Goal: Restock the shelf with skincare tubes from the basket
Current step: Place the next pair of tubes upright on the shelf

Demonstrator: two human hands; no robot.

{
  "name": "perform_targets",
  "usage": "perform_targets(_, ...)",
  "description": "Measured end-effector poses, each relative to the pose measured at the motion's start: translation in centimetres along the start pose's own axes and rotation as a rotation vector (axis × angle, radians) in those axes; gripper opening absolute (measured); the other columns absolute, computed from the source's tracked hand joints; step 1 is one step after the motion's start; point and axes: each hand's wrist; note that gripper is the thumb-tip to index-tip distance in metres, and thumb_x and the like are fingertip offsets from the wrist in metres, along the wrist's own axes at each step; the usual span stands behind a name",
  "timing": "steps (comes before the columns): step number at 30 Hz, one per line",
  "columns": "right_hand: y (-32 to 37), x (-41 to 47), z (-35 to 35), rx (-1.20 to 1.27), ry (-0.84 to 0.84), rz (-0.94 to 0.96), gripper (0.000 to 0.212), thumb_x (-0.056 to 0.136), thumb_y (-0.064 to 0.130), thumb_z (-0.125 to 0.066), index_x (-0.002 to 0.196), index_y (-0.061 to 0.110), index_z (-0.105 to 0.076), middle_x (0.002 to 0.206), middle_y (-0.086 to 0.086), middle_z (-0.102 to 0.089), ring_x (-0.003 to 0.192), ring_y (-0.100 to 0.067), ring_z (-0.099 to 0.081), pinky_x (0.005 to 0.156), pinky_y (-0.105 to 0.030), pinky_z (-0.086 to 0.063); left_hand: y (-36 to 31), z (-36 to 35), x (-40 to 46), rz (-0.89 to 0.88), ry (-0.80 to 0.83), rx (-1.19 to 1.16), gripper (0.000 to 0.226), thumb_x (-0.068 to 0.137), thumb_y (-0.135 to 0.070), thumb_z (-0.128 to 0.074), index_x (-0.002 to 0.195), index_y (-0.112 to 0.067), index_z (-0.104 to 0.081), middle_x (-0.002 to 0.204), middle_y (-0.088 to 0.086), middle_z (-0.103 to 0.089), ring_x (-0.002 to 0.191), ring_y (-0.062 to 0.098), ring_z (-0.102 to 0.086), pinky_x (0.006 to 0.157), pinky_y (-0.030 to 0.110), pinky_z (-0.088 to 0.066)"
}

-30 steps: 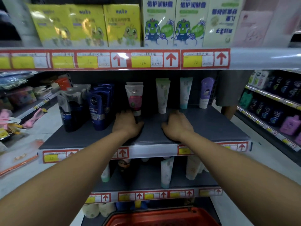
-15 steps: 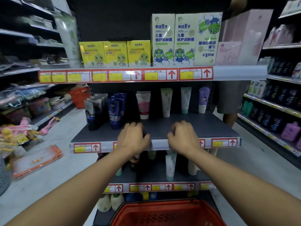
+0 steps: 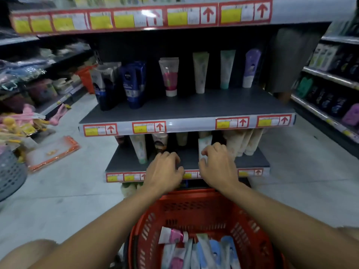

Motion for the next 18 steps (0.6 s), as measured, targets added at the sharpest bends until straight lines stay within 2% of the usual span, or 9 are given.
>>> perform_targets(5,-2.5,-4.3,-4.4,0.012,0.135,-0.081,0.018,0.085,0.021,-0.061,0.099,0.010,-0.064,0.097,-0.007,-0.055,0.098,-0.027,-0.052,0.076,-0.038,-0.049,1.1,-5.3,-1.3,0.043,0.116,-0.015,0.023,0.087,-0.037,-0.059,0.103,-0.021,-0.066,0.106,0.005,-0.068,0.107,0.029,-0.060,0.084,0.039,-0.051)
perform_targets(7,-3.5,-5.8,-5.9,0.036,0.204,-0.129,0.019,0.085,0.021,-0.063,0.099,0.009,-0.066,0.100,-0.008,-0.058,0.101,-0.027,-0.054,0.080,-0.039,-0.051,1.5,-7.5,-1.8,0.064,0.167,-0.037,0.026,0.087,-0.037,-0.060,0.107,-0.021,-0.066,0.109,0.005,-0.069,0.109,0.029,-0.062,0.085,0.039,-0.054)
perform_targets(10,-5.0,-7.8,-8.3,0.020,0.337,-0.184,0.015,0.085,0.022,-0.059,0.093,0.010,-0.063,0.097,-0.008,-0.057,0.098,-0.028,-0.053,0.076,-0.040,-0.051,2.2,-10.6,-2.7,0.095,0.254,-0.043,0.024,0.089,-0.033,-0.061,0.108,-0.019,-0.065,0.112,0.005,-0.068,0.109,0.028,-0.062,0.081,0.035,-0.052)
perform_targets(14,-7.2,-10.7,-11.5,-0.002,0.498,-0.302,0.016,0.084,0.025,-0.058,0.091,0.010,-0.062,0.099,-0.011,-0.059,0.100,-0.029,-0.053,0.080,-0.039,-0.050,4.1,-14.9,-3.8,0.192,0.439,-0.065,0.026,0.089,-0.033,-0.061,0.109,-0.018,-0.067,0.112,0.006,-0.072,0.105,0.029,-0.067,0.079,0.037,-0.056)
perform_targets(18,-9.7,-13.8,-15.4,-0.043,0.750,-0.394,0.028,0.075,0.030,-0.049,0.079,0.008,-0.066,0.086,-0.015,-0.066,0.087,-0.036,-0.063,0.077,-0.037,-0.050,6.2,-18.6,-5.5,0.316,0.621,-0.069,0.028,0.088,-0.037,-0.061,0.109,-0.020,-0.070,0.113,0.010,-0.074,0.106,0.034,-0.069,0.080,0.035,-0.054)
Point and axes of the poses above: each hand's wrist, its own x-axis towards the middle knuckle, its own z-axis out of the back of the hand, y = z × x
